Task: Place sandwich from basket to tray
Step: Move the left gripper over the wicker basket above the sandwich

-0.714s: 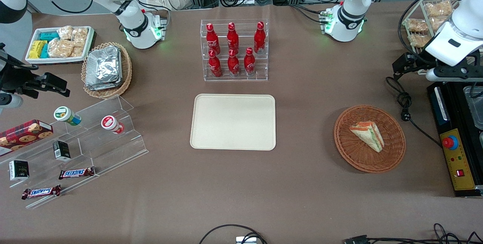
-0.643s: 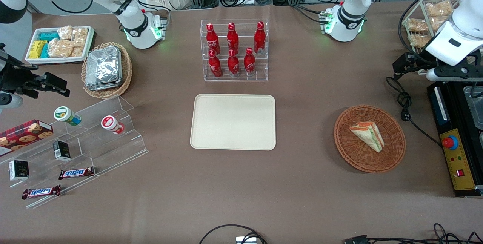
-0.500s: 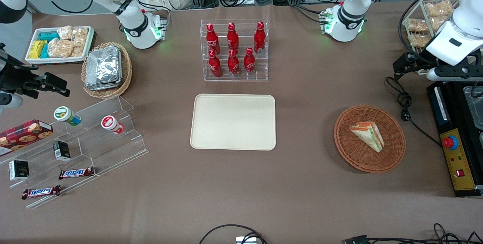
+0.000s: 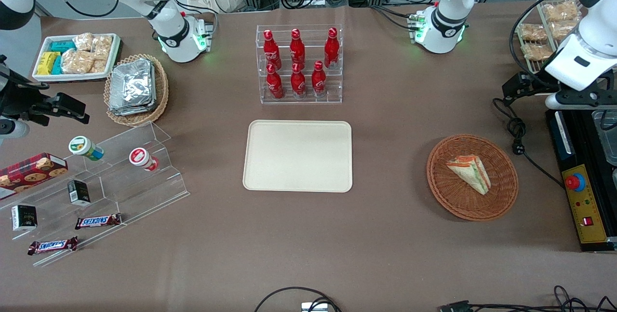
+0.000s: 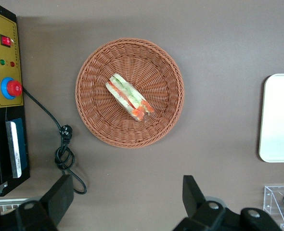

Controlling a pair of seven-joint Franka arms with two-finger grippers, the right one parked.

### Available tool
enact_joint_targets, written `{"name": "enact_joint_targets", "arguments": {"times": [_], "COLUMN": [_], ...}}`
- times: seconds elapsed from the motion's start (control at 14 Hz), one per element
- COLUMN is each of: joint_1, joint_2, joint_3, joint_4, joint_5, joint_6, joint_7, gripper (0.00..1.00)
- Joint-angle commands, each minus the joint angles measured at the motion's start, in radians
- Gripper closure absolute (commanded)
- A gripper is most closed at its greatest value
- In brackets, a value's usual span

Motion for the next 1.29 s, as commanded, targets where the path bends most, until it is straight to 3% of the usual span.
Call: {"name": "enact_joint_targets", "arguments": {"times": [0.0, 0.43, 0.71, 1.21], "joint_1": [0.003, 0.014, 0.015, 0.015], "joint_2": [0.056, 0.191, 0.298, 0.343], "joint_3": [0.001, 0.002, 0.002, 0.002], "joint_4": [0.034, 0.028, 0.023, -0.107], "joint_5": [0.034, 0.05, 0.119, 0.122], "joint_6": [0.021, 0.139, 0.217, 0.384], "joint_7": [-0.025, -0.404, -0.576, -0.669], "gripper": [0.0, 0.0, 0.0, 0.0]}}
